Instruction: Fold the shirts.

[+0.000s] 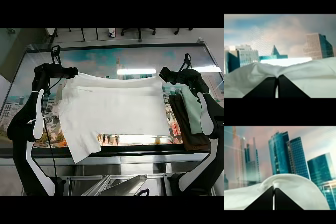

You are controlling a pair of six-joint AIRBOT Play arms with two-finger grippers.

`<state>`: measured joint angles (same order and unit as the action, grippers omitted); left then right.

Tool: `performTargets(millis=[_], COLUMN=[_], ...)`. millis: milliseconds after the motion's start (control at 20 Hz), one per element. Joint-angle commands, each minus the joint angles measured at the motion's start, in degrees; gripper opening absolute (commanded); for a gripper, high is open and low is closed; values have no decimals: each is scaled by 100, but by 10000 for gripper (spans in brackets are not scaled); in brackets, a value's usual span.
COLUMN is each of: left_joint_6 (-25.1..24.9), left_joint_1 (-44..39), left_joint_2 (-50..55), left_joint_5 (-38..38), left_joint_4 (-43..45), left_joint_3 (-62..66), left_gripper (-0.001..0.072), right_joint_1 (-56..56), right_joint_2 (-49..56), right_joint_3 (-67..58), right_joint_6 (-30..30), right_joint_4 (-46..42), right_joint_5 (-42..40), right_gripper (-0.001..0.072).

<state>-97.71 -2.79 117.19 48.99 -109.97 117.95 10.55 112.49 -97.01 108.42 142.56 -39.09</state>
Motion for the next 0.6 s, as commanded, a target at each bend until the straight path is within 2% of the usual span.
performTargets(millis=[0, 150, 300, 400, 550], left_joint_6=[-81, 74, 597, 850, 953], left_joint_1=[15, 15, -103, -153, -153], left_joint_2=[-372, -490, -492, -490, -490], left_joint_5=[151, 1215, 2291, 2911, 3287], left_joint_4=[96, 393, 1226, 1456, 1447], left_joint_3=[-98, -98, -136, -334, -872], left_gripper=[12, 13, 12, 12, 12], right_joint_1=[59, 79, 26, -83, -343], right_joint_2=[203, 133, -92, -173, -173], right_joint_3=[-382, -382, -376, -363, -321], right_joint_6=[-70, -378, -855, -1300, -1886], right_joint_4=[-31, -654, -1871, -2719, -3965], right_joint_5=[-579, -1290, -1700, -1860, -2026], right_gripper=[15, 15, 15, 14, 15])
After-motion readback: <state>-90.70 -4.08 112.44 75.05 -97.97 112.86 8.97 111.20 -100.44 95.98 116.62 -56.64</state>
